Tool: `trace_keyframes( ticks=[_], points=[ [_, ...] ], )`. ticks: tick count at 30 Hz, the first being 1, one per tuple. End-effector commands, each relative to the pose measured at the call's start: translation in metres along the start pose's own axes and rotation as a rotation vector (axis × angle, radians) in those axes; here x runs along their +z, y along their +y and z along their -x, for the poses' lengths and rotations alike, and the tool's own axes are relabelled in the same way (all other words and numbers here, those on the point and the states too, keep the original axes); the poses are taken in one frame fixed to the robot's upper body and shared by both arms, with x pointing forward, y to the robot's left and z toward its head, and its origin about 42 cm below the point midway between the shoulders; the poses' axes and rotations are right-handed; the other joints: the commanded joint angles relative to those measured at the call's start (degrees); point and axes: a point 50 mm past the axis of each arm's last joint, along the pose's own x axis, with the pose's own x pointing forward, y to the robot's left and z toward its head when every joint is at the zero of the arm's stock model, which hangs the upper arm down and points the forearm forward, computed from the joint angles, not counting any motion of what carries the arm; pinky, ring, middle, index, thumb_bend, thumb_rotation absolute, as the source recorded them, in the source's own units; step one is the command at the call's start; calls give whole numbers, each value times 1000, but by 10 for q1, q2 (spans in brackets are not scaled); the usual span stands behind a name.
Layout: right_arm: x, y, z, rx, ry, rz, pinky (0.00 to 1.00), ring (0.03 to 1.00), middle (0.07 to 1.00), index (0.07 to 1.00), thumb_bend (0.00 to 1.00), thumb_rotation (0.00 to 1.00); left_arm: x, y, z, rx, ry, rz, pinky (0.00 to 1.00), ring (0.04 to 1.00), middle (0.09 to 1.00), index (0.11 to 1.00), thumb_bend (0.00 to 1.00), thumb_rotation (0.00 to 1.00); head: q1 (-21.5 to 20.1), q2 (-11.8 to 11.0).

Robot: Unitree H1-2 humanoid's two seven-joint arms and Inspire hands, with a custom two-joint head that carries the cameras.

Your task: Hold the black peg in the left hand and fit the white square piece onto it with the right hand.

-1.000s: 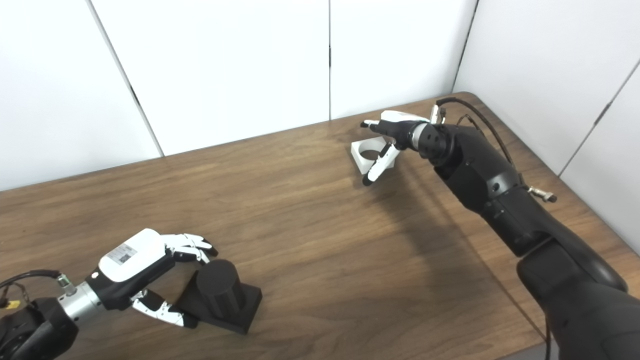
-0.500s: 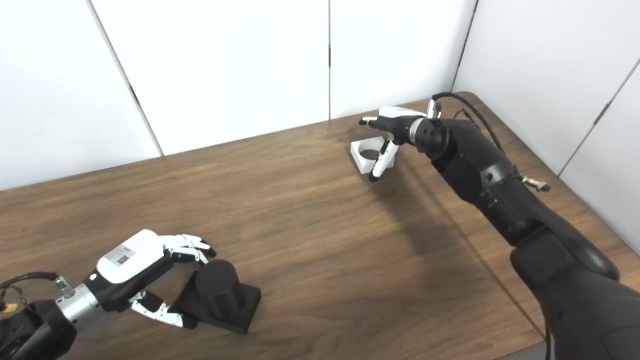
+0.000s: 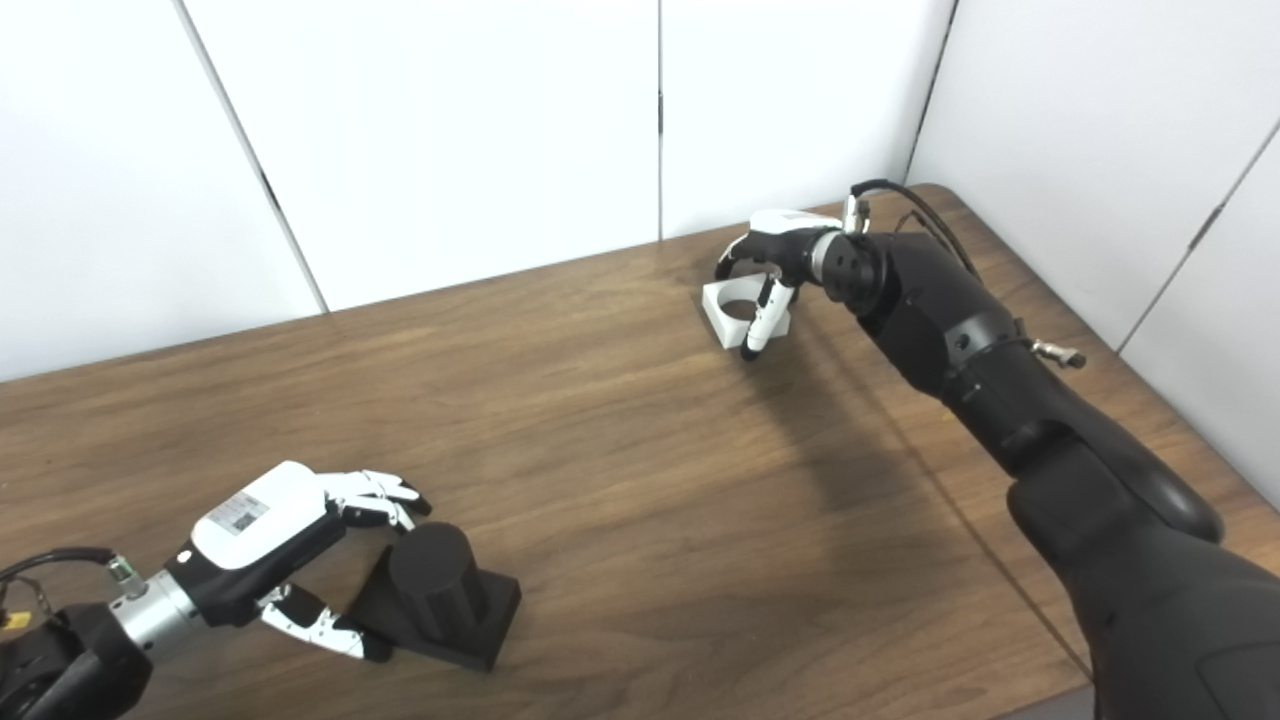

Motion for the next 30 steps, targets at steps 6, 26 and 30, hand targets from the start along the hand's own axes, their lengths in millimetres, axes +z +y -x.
trace_keyframes(
  ticks=[6, 26, 30],
  points=[
    [0, -17, 0, -44, -14, 10, 763, 899, 918, 726, 748, 129, -4, -17, 17, -134, 37, -39, 669, 818, 783, 488, 524, 55, 1, 3],
    [-13, -5, 1, -169, -39, 63, 750, 827, 793, 482, 521, 128, -6, -18, 17, -141, 42, -42, 676, 826, 787, 489, 524, 56, -1, 4],
    [-13, -5, 2, -203, -40, 87, 703, 801, 778, 482, 521, 126, -6, -19, 16, -135, 42, -41, 666, 823, 786, 489, 524, 56, -1, 4]
  ],
)
